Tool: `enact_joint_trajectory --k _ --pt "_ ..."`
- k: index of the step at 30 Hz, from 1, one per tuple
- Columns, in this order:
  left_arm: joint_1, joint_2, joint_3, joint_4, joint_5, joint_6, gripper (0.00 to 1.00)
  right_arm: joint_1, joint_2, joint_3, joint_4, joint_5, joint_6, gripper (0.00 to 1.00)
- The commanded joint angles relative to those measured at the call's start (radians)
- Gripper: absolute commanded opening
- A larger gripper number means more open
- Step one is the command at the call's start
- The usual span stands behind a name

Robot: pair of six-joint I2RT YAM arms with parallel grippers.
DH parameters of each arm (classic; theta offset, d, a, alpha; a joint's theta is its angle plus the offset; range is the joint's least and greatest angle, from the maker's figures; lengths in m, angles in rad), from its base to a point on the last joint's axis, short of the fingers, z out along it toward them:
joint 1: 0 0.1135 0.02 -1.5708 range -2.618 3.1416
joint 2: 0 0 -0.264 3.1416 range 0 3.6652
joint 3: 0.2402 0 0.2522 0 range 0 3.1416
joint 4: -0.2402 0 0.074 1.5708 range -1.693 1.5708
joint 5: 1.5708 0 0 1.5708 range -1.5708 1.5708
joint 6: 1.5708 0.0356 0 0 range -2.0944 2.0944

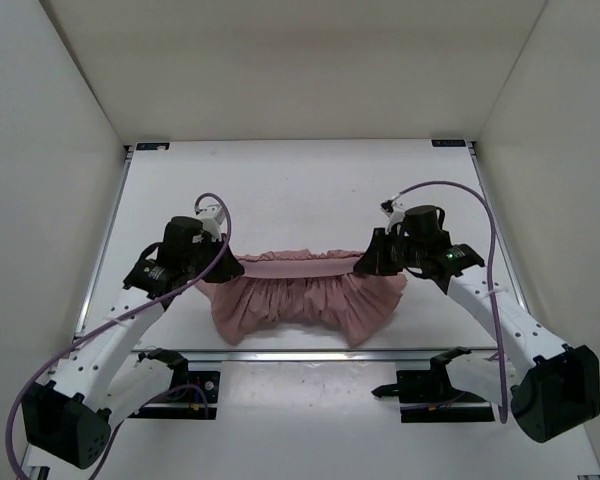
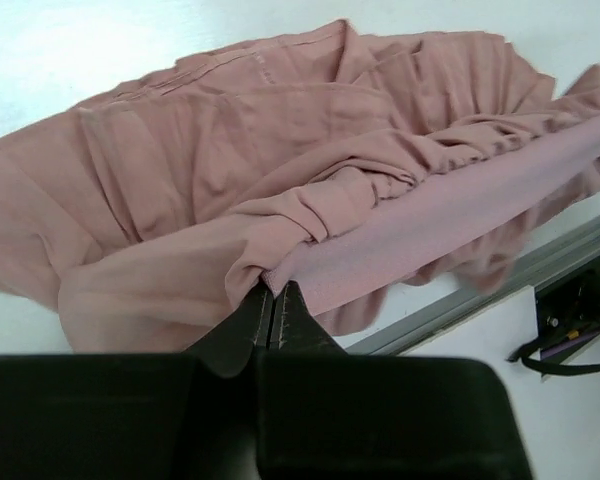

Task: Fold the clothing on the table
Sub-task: Fold the skirt

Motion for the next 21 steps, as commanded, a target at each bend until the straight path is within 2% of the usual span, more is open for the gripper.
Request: enact_joint_trajectory --k 1,4,8,10,13,17,18,21 --pt "0.090 0.036 -0.063 0.012 -0.025 -0.029 0.00 -0.105 0.047 0.049 0.052 0.011 -0.039 0.00" --pt "0.099 0.126 -0.060 0.060 0.007 -0.057 0.00 -0.142 0.201 0.111 0.064 -0.060 -0.094 0.00" --pt "0.101 0.198 -0.045 0.116 0.012 -0.051 0.00 -0.122 0.303 0.157 0.122 -0.066 -0.117 0.00" --pt "0.124 0.276 0.016 0.139 0.001 -0.011 0.00 -0.139 0.369 0.203 0.175 -0.081 -0.106 0.00" --pt "0.177 0.437 0.218 0.129 -0.020 0.047 0.00 -0.200 0.471 0.376 0.157 -0.097 -0.120 0.00" --pt "0.210 0.675 0.690 0.031 -0.048 0.115 0.00 -0.266 0.591 0.788 0.048 -0.040 -0.184 0.00" --pt "0.198 0.703 0.854 0.014 -0.089 0.144 0.00 -0.274 0.601 0.900 0.031 -0.025 -0.192 0.00" --pt "0.141 0.783 1.152 -0.064 -0.250 0.231 0.00 -0.268 0.610 1.095 -0.011 0.050 -0.223 0.00"
